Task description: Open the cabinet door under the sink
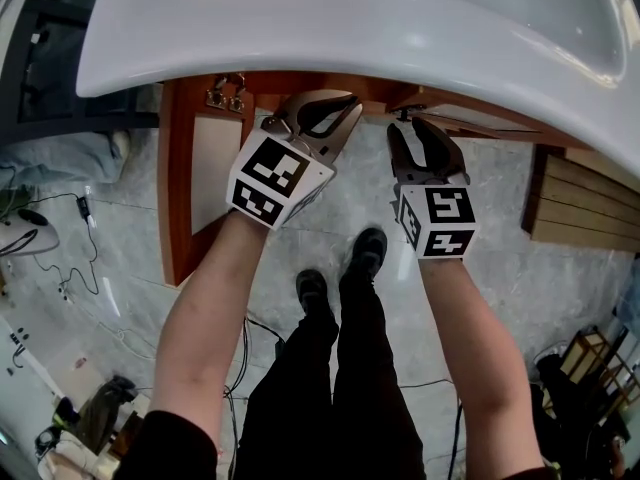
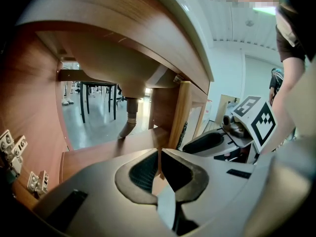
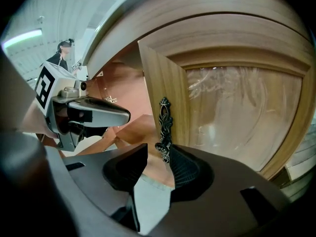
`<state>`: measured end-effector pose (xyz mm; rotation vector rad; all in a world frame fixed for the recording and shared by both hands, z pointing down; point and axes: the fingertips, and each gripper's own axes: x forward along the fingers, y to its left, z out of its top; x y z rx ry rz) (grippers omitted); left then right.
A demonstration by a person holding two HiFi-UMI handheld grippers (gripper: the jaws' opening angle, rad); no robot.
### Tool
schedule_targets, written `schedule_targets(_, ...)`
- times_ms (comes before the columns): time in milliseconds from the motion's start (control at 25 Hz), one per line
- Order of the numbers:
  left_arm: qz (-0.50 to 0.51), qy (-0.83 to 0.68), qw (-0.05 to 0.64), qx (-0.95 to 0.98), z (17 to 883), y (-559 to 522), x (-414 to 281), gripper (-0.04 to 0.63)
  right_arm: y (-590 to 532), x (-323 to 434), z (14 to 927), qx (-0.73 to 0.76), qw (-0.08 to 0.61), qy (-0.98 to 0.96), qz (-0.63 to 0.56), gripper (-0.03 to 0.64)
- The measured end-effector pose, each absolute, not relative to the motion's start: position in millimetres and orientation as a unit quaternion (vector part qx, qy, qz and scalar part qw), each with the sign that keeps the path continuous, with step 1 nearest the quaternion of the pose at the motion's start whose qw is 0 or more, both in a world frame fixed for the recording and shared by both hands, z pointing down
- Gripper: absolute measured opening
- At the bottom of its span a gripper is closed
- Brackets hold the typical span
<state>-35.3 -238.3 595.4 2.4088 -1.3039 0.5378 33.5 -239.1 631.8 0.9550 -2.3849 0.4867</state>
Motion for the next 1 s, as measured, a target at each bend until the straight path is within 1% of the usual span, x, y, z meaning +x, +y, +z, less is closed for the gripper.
schedule_targets(120,0.187,-0.46,0.17,0.851,590.3,-237.0,-32.2,0.02,-244.5,27.5,630.5,0.358,0.261,-0.879,0.178,0.159)
schedule_targets(280,0.192,-0.455,0.165,0.854,589.0,-235.8,-30.3,0.02,-248.7,30.6,631.7,0.384,0.255,-0.868,0.187,0.1)
schedule_targets(400,0.201,-0.451,0.156,0.856,586.7,-237.9,-28.5,0.026,-246.7,31.5,631.6,0.372,0.261,-0.873,0.175,0.094)
schedule_targets(600,0.223,-0.416,0.124,0.873,577.2,-237.8,-14.5,0.066,-233.3,33.8,631.3,0.348,0.277,-0.882,0.157,0.092)
schedule_targets(760,0.237,-0.368,0.097,0.894,571.4,-238.8,4.5,0.129,-224.3,36.5,632.9,0.337,0.284,-0.885,0.148,0.092)
schedule_targets(920,0.242,-0.324,0.086,0.911,565.6,-236.1,18.4,0.118,-218.6,39.6,633.0,0.329,0.286,-0.888,0.148,0.092)
schedule_targets(1000,0.24,-0.304,0.09,0.917,565.4,-231.5,21.5,0.097,-217.1,40.1,632.7,0.326,0.286,-0.889,0.149,0.092)
